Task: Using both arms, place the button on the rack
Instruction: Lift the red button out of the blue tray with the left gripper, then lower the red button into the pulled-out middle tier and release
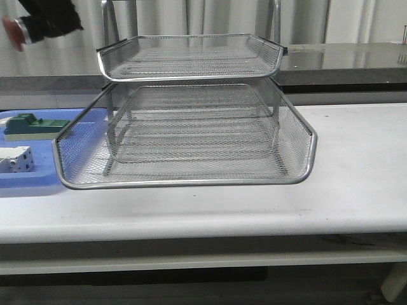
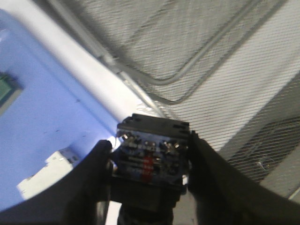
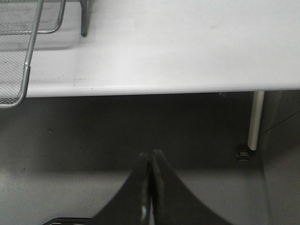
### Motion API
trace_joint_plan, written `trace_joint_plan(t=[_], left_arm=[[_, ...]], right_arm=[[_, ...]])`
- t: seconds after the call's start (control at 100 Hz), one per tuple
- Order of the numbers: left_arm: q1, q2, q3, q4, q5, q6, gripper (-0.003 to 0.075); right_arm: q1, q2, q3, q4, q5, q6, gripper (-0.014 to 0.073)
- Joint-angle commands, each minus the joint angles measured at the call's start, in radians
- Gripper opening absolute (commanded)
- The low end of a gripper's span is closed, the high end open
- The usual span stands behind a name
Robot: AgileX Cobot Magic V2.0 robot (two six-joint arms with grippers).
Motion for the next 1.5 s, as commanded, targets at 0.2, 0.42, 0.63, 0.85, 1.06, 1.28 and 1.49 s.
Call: trace_joint_plan(t=[0.2, 0.42, 0.63, 0.85, 1.06, 1.28, 1.49], left_arm=[[-0.218, -0.046, 0.038, -0.038, -0.055, 0.006, -0.0020], [-0.324, 0.023, 0.039, -0.038, -0.136, 0.030, -0.0020], [-0.365, 0.098, 0.039, -0.036, -0.173, 0.032, -0.0020], [-0.367, 0.139, 0.039, -0.029, -0.186, 0.032, -0.0002], [-0.367, 0.139, 0.039, -0.029, -0.186, 0.032, 0.0321], [-0.367, 0.139, 0.039, -0.029, -0.201, 0.032, 0.0576], [-0.367, 0.137, 0.035, -0.029, -0.211, 0.032, 0.0576]], right_arm=[[-0.003, 0.003, -0.033, -0.017, -0.057, -0.003, -0.0071], [-0.003, 0.003, -0.033, -0.017, -0.057, -0.003, -0.0071], [-0.003, 0.003, -0.033, -0.017, -0.057, -0.003, -0.0071], [-0.003, 0.003, -0.033, -0.017, -0.057, -0.003, -0.0071], [-0.003, 0.003, -0.033, -0.017, -0.057, -0.003, -0.0071], [-0.003, 0.003, -0.033, -0.017, -0.057, -0.003, -0.0071], [-0.003, 0.003, -0.033, -0.017, -0.057, -0.003, -0.0071]])
